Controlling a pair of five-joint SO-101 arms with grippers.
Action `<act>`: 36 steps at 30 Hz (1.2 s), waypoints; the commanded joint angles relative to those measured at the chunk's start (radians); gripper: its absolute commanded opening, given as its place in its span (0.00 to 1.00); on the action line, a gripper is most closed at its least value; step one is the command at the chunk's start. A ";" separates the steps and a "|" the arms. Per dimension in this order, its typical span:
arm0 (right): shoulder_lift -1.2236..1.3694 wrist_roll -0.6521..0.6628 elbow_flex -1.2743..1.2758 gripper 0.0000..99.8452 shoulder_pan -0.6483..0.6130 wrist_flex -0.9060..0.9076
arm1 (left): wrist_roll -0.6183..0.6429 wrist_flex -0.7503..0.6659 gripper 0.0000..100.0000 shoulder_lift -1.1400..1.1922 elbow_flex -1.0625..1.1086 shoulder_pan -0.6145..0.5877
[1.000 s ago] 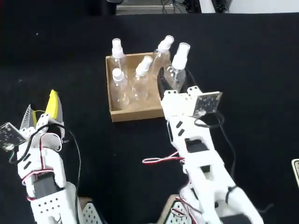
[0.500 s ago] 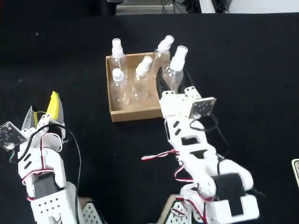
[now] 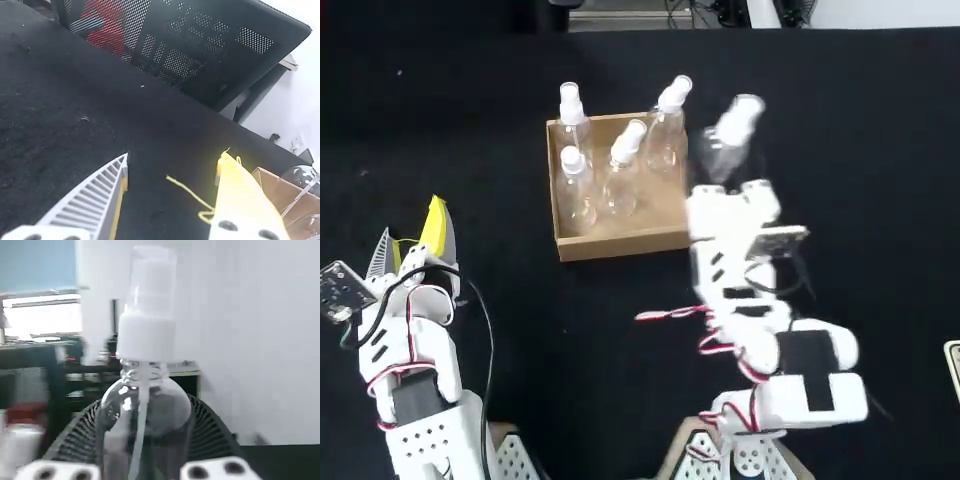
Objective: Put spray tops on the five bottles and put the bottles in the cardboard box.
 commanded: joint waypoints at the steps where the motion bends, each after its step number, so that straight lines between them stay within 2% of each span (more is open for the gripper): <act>1: 0.002 0.072 -0.068 0.01 0.190 0.029 | 0.009 0.008 0.27 -0.011 0.025 -0.007; 7: 0.018 0.089 -0.272 0.01 0.480 0.404 | 0.012 0.008 0.27 -0.011 0.025 -0.007; 10: 0.091 0.089 -0.346 0.01 0.552 0.453 | 0.012 0.006 0.27 -0.011 0.025 -0.007; 13: 0.208 0.089 -0.374 0.01 0.580 0.344 | 0.012 0.006 0.27 -0.011 0.025 -0.007; 18: 0.481 0.095 -0.389 0.01 0.589 -0.052 | 0.012 0.008 0.27 -0.011 0.025 -0.007; 21: 0.665 0.129 -0.455 0.01 0.592 -0.219 | 0.012 0.009 0.27 -0.011 0.025 -0.005; 23: 0.768 0.181 -0.515 0.01 0.597 -0.247 | 0.012 0.009 0.27 -0.011 0.025 -0.005; 26: 0.846 0.178 -0.579 0.01 0.618 -0.247 | 0.012 0.009 0.27 -0.011 0.025 0.007; 36: 0.862 0.186 -0.572 0.02 0.612 -0.238 | 0.008 0.032 0.27 -0.011 0.025 0.064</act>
